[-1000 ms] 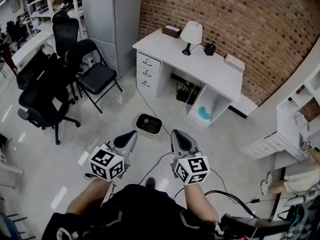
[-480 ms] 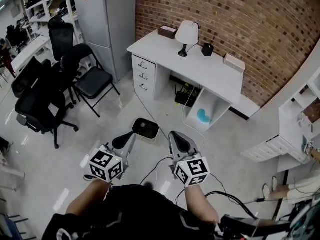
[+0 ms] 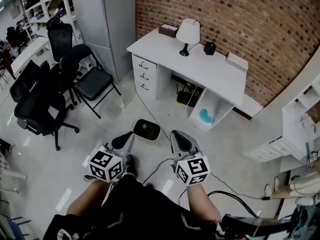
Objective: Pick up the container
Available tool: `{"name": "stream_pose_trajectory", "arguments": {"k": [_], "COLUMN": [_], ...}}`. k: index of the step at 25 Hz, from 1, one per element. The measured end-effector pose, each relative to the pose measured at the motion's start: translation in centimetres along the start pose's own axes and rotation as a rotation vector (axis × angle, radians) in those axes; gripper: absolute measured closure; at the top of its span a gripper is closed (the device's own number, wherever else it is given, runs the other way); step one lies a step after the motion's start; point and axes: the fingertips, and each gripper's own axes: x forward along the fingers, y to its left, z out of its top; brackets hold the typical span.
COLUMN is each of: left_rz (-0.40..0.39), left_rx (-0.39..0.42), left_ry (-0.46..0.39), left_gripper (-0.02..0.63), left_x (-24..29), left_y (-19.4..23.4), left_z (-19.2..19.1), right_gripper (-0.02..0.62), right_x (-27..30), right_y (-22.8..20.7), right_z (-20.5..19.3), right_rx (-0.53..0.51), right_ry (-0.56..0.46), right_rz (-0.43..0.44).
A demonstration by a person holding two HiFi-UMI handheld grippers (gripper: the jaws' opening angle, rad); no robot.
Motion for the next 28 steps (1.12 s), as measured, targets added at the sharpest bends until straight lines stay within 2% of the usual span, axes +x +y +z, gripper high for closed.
{"name": "stream_pose_trajectory", "arguments": {"k": [10,13,17,20,28], "left_rz": [-0.057,-0.079,-0.104,-0.116,-0.161], "left_rx": [0.001,-0.008,-0.011,-0.023,-0.044], "left_ry": [-0.041,-0.023,0.005,0.023,0.078], "left_gripper": [0.597,0.597,0.597,0.597,0.597], "left_x": [5.0,7.1,9.9,11.8,15.5], "left_y": [5.2,7.1,9.7,11.7,17.0], "left_z": [2.2,2.3,2.1,2.2,1.9], "right_gripper": [0.588,0.588,0.586,0.586,0.586], "right_x": [6.4,8.9,12.3,14.7,20.3], "right_y": [-1.8,-2.9,-4.4,-5.9,-8.2], "right_z": [1.4,1.5,0.8,0.2,-1.3], "right_rx": [-0.032,-0.037,-0.095,-0.038,-0.012], "right_ry": [0.008,0.003,0.026,0.041,0.099], "right_rz": [-0.007,-0.015,-0.049,-0.064,-0.103]}}
